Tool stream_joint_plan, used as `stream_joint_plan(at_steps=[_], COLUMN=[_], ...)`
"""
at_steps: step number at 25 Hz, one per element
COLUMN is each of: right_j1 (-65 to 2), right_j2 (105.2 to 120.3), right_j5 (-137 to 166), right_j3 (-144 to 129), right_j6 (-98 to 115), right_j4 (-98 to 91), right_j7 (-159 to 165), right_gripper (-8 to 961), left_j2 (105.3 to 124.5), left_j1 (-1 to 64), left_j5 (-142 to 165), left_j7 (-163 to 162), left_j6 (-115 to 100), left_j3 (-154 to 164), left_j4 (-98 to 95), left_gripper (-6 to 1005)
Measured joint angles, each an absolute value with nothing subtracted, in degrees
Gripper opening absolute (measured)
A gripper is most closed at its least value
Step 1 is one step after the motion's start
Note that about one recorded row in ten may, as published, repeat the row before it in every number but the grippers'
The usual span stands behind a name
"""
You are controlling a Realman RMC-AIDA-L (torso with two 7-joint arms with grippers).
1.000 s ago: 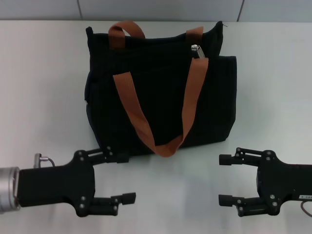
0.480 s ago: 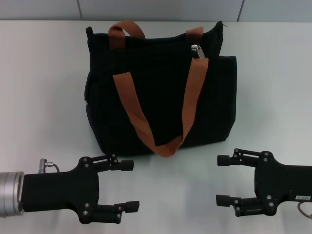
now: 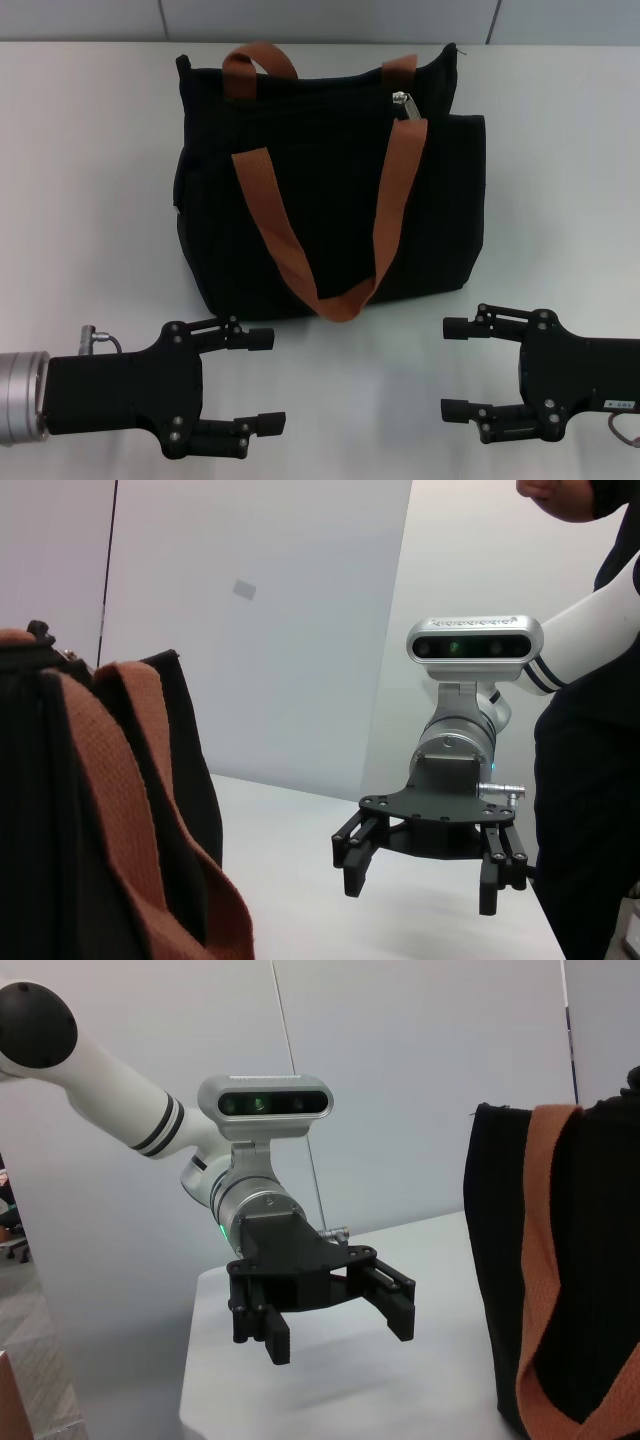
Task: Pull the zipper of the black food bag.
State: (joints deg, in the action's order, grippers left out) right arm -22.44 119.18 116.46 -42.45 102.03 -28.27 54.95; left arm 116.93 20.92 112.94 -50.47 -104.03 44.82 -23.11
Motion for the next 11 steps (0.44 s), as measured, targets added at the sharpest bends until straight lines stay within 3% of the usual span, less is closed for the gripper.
stream_joint_plan(at_steps=[11], right_j1=[-22.5], right_j2=[119.18], right_j5=[116.47], right_j3=[-42.54], right_j6=[102.13], right_j4=[-28.31], right_j7=[55.06], right_gripper=[826], left_j2=[116.8], left_j1=[20.81], left_j5=[112.94], left_j7=[-50.46], left_j6=[-104.02], left_j3=[44.82], left_j4=[-23.11], left_gripper=[822])
